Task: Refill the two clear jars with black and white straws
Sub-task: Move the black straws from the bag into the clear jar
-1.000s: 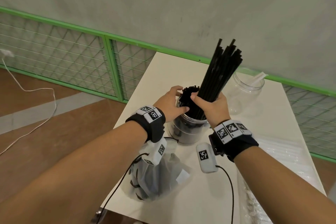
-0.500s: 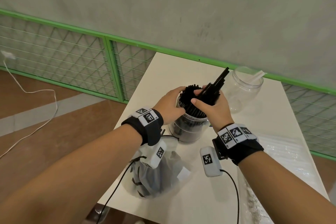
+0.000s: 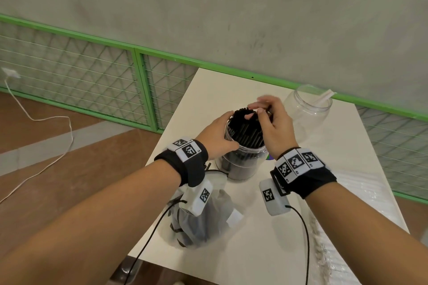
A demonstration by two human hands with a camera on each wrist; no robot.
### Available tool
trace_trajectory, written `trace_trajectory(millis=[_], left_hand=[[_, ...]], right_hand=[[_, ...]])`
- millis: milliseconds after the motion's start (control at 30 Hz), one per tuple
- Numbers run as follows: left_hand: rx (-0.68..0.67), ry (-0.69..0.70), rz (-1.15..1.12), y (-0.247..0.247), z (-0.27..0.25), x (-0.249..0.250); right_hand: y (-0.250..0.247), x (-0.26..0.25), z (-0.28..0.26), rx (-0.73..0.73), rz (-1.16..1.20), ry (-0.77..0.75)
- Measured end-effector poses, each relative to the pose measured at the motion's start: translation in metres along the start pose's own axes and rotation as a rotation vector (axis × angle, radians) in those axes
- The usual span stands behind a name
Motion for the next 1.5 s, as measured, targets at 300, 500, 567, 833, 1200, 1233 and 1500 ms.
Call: trace_trajectory(millis=[300, 500, 567, 833, 1200, 1233, 1500], left_hand=[[-0.003, 0.007, 0.036, -0.001, -0.005, -0.001], [0.011, 0.022, 0.028, -0.001, -0.004, -0.002], [0.018, 0.03, 0.023, -0.001, -0.003, -0.002], [0.02, -0.003, 0.052, -0.001, 0.002, -0.015], [-0.09, 0.019, 0.141, 0.01, 0.028, -0.003], [-0.091, 0.03, 0.211, 0.011, 0.032, -0.002], [-0.145, 0.067, 0.353, 0.021, 0.042, 0.001]], right_hand=[[0.035, -0.005, -0.023, -0.242, -0.417, -0.251], [0.034, -0.014, -0.014, -0.109, -0.478, -0.402], [0.034, -0.016, -0.012, -0.069, -0.472, -0.427], [0.056, -0.002, -0.026, -0.373, -0.921, -0.428], [0.009, 0.1, -0.019, -0.422, -0.289, 0.202], [0.014, 0.097, -0.014, -0.454, -0.294, 0.159], [0.039, 0.058, -0.001, -0.481, -0.095, -0.033]])
Point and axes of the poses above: each hand's wrist, its own z-axis towards the middle knuckle, its own y-axis out of the palm, x = y × z, the point moved 9 cm from there along z, towards the middle knuckle, and after that the axes turned 14 degrees about -z, right-handed, at the moved point
